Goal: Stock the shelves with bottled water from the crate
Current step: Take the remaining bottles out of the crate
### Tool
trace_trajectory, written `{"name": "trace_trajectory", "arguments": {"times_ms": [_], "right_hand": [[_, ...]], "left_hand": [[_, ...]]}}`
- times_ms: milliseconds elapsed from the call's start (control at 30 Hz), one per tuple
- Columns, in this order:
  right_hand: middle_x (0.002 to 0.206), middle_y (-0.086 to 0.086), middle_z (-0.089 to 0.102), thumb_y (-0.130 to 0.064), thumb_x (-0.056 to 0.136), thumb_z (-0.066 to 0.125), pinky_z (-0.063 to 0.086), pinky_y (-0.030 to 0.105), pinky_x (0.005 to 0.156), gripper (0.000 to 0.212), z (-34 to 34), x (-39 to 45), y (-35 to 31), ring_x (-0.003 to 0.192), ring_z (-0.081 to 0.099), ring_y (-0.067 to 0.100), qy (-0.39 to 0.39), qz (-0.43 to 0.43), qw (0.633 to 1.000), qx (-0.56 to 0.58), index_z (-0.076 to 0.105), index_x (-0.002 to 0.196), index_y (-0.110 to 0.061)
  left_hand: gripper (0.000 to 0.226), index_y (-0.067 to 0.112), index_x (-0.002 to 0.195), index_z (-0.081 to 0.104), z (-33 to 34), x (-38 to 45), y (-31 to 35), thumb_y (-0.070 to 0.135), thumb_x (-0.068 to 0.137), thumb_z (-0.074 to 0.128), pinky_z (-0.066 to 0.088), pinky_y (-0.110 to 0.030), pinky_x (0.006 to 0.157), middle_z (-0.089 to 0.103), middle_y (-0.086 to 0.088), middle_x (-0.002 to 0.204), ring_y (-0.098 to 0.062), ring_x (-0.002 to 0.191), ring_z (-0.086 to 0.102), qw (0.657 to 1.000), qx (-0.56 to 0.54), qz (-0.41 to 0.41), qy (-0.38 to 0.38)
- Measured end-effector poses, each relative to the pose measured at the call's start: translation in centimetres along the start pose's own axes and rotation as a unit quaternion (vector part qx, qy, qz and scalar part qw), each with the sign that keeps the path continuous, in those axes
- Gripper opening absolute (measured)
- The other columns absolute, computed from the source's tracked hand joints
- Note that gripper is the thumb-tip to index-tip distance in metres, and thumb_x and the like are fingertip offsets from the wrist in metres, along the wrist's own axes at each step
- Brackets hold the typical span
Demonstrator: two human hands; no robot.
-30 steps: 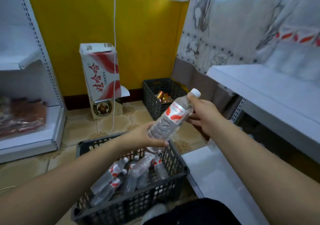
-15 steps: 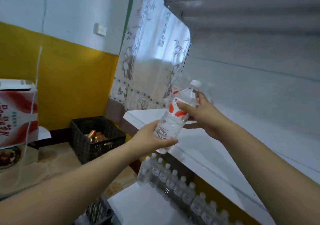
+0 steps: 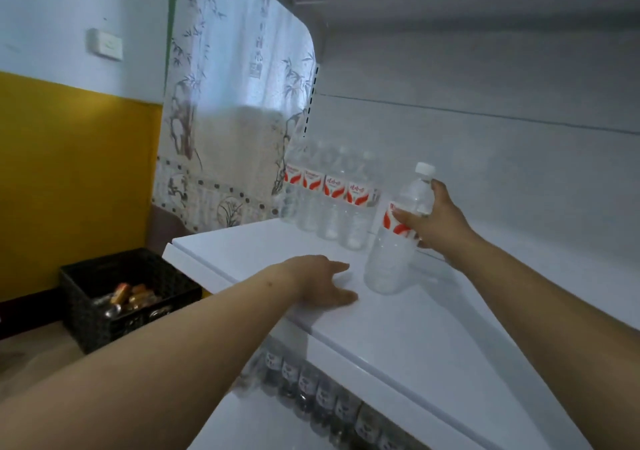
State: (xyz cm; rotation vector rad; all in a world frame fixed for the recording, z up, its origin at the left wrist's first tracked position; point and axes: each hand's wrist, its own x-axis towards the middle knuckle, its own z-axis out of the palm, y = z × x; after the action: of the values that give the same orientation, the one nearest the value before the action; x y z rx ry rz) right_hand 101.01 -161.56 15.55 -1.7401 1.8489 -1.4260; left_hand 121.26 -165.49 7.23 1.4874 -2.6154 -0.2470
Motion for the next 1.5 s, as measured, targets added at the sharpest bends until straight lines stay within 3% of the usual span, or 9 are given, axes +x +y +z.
{"name": "trace_trajectory", "arguments": {"times_ms": [133,267,433,633,733,933,1233,1333,1500], "right_hand": [[0.112,-0.002,0.059,-0.029,0.085,0.074,0.055,0.035,0.073,0.073,0.9,3.5,0.9,0.083,0.059,0.010,-0.007,-0.006,1.000,-0.022,0.030,0.143,-0.031],[0.115,-0.001,0.059,-0.028,0.086,0.073,0.052,0.029,0.067,0.073,1.8,6.7,1.9,0.089,0.061,0.015,-0.013,-0.003,0.999,-0.031,0.029,0.144,-0.030],[0.134,0.005,0.054,-0.032,0.084,0.075,0.053,0.038,0.090,0.084,3.0,10.3,3.0,0.112,0.059,0.026,-0.006,-0.005,0.997,-0.082,0.024,0.150,-0.026],[0.131,0.016,0.041,-0.047,0.084,0.070,0.048,0.039,0.096,0.096,5.0,11.3,3.9,0.106,0.058,0.030,0.022,0.000,0.985,-0.170,0.006,0.155,-0.034],[0.135,0.011,0.050,-0.037,0.084,0.074,0.050,0.039,0.094,0.110,6.6,8.8,5.2,0.113,0.061,0.029,0.037,0.009,0.980,-0.198,-0.010,0.155,-0.031],[0.130,0.010,0.060,-0.022,0.088,0.072,0.052,0.042,0.096,0.053,8.2,7.3,6.7,0.117,0.060,0.030,0.112,0.028,0.986,-0.119,0.042,0.131,-0.011],[0.124,0.013,0.061,-0.031,0.091,0.068,0.051,0.034,0.086,0.044,7.8,6.6,6.5,0.111,0.061,0.031,0.086,0.092,0.985,-0.116,0.051,0.122,-0.005],[0.117,0.014,0.061,-0.040,0.096,0.056,0.050,0.035,0.077,0.044,7.1,5.5,5.2,0.103,0.061,0.030,0.121,0.079,0.974,-0.175,0.050,0.121,-0.004],[0.137,0.008,0.053,-0.050,0.096,0.047,0.049,0.042,0.099,0.056,7.3,3.5,0.6,0.127,0.049,0.028,0.158,-0.041,0.970,-0.180,0.044,0.138,-0.014]], "left_hand": [[0.085,0.031,0.153,0.023,-1.2,4.4,0.6,0.071,0.084,0.052,0.034,-0.043,0.112,0.036,-0.005,0.155,-0.028,0.137,0.041,0.999,0.005,0.016,0.033],[0.081,0.029,0.154,0.020,-1.5,7.6,0.5,0.063,0.088,0.053,0.040,-0.040,0.106,0.039,-0.007,0.150,-0.029,0.129,0.048,0.994,-0.006,0.047,0.095],[0.098,0.045,0.150,-0.015,0.2,10.6,-0.5,0.065,0.085,0.056,0.028,-0.043,0.115,-0.019,0.002,0.162,-0.029,0.146,0.025,0.993,-0.050,0.086,0.067],[0.097,0.057,0.143,-0.021,2.2,12.2,-1.1,0.060,0.086,0.057,0.035,-0.038,0.110,-0.039,0.008,0.153,-0.027,0.143,0.033,0.988,-0.082,0.107,0.081],[0.094,0.057,0.144,-0.017,2.3,12.5,-1.1,0.052,0.089,0.058,0.037,-0.036,0.109,-0.036,0.009,0.154,-0.026,0.142,0.035,0.986,-0.096,0.104,0.091],[0.093,0.056,0.147,-0.010,2.3,12.7,-1.0,0.045,0.089,0.061,0.037,-0.036,0.109,-0.036,0.006,0.155,-0.027,0.141,0.037,0.986,-0.096,0.100,0.093],[0.087,0.049,0.150,-0.007,1.9,12.1,-0.4,0.046,0.091,0.057,0.035,-0.041,0.113,-0.035,0.003,0.156,-0.031,0.142,0.035,0.994,-0.066,0.076,0.047],[0.081,0.044,0.153,-0.002,0.1,10.8,-0.5,0.054,0.093,0.052,0.023,-0.046,0.117,-0.009,-0.001,0.164,-0.029,0.148,0.019,0.997,-0.062,0.048,0.022],[0.068,0.028,0.154,0.024,-2.7,4.5,-1.9,0.051,0.095,0.050,0.027,-0.041,0.117,0.027,-0.001,0.159,-0.023,0.145,0.028,0.985,-0.090,0.044,0.139]]}}
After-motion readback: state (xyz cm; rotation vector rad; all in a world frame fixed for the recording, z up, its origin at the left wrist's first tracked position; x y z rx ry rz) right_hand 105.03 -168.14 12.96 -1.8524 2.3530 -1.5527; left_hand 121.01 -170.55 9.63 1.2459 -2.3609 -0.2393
